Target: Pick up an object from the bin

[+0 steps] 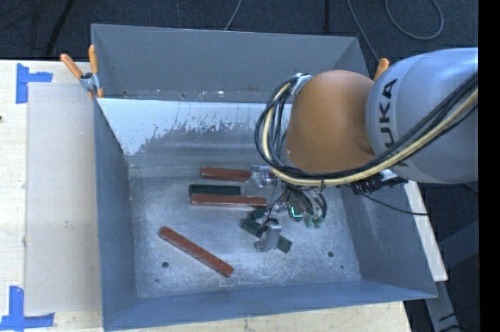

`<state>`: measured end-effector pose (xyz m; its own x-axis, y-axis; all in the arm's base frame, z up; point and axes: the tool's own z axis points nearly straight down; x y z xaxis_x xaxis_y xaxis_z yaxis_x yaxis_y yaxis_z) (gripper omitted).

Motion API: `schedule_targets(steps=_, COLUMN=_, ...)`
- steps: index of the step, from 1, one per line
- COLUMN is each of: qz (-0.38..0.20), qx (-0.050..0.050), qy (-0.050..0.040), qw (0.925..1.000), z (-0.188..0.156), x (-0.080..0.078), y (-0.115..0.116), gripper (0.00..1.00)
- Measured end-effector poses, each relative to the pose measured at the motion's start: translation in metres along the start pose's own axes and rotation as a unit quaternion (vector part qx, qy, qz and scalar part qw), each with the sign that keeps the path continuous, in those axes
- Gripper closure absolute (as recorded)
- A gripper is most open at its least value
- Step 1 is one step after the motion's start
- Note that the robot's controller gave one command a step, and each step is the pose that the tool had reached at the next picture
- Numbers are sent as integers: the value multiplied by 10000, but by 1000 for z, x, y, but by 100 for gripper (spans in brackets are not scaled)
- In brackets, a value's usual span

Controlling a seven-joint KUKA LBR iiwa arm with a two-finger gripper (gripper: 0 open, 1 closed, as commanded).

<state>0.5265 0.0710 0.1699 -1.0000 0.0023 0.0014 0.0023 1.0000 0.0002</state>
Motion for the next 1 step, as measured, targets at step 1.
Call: schedule_targets(steps=1, qz=-1326, qx=-4, qy=-24, qw=9912, z=101, x=-34, y=-11, gripper=0)
